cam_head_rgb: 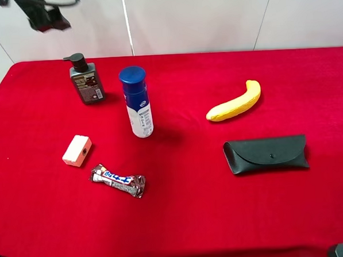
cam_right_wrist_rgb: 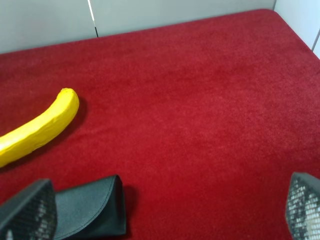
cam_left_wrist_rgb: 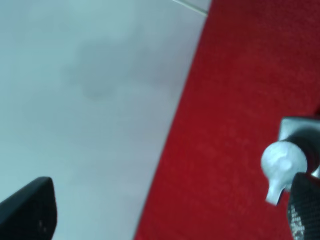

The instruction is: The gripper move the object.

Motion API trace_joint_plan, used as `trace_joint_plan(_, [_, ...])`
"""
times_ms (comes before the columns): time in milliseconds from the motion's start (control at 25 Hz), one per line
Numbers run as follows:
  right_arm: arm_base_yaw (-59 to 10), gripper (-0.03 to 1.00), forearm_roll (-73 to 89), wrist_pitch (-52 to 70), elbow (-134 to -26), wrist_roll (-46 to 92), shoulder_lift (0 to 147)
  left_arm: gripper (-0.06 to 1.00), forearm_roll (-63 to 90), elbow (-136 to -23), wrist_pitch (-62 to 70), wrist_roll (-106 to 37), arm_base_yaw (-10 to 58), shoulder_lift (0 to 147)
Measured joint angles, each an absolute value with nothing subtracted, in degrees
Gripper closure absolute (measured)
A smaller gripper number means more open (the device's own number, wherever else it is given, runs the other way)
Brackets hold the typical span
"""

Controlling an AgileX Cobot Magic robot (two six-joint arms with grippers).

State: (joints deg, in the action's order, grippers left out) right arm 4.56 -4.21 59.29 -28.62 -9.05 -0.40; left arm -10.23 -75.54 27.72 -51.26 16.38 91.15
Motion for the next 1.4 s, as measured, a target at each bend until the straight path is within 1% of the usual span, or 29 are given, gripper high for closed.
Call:
trace_joint_plan(240, [4.56, 0.27, -4.21, 59.29, -28.62, -9.05, -0.4, 0.03, -9.5, -75.54, 35.48, -49.66, 16.38, 81.55])
trace_joint_plan(480, [4.56, 0.27, -4.21, 59.29, -28.62, -9.05, -0.4, 0.03, -2.93, -75.54, 51.98, -48.17, 16.38, 71.58])
trace_joint_plan(680, [4.56, 0.27, -4.16, 59.29, -28.62, -9.05, -0.4, 0.03, 0.0, -74.24, 62.71, -41.3, 16.38, 65.52])
trace_joint_plan(840, [4.56, 0.27, -4.16, 59.29, -28.62, -9.05, -0.4, 0.03, 0.32, -67.18, 66.67, -37.04, 16.38, 59.42])
trace_joint_plan(1080, [4.56, 0.27, -4.16, 59.29, -28.62, -9.05, -0.4, 0.03, 3.01, -52.69, 66.63, -35.14, 16.38, 47.6])
trace_joint_plan(1400, [4.56, 0.27, -4.16, 59.29, -28.62, -9.05, -0.4, 0.03, 6.33, -41.16, 66.63, -22.65, 16.38, 34.92])
